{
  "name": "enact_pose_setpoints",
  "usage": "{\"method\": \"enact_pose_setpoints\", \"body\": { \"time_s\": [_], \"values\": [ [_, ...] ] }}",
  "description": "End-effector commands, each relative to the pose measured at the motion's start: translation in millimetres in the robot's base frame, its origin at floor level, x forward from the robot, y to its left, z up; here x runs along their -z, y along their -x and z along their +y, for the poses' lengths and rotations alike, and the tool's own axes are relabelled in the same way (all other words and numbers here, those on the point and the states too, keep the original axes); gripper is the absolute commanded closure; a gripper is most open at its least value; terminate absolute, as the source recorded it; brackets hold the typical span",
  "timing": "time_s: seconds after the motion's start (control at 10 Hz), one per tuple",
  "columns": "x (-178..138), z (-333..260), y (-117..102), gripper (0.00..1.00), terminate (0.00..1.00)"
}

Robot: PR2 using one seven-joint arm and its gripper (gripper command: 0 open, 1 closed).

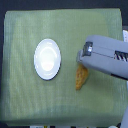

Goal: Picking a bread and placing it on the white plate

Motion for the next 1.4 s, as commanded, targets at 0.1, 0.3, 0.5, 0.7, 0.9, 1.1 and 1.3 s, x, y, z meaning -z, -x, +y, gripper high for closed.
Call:
{"method": "enact_pose_setpoints", "body": {
  "time_s": [0.1, 0.3, 0.5, 0.7, 0.9, 1.1, 1.3],
  "values": [
    [-8, -5, -11, 1.0, 0.0],
    [-18, -6, -10, 1.0, 0.0],
    [-58, 2, -15, 1.0, 0.0],
    [-113, 27, -29, 1.0, 0.0],
    [-143, 57, -31, 1.0, 0.0],
    [-151, 83, -36, 1.0, 0.0],
    [-135, 127, -37, 1.0, 0.0]
  ]
}}
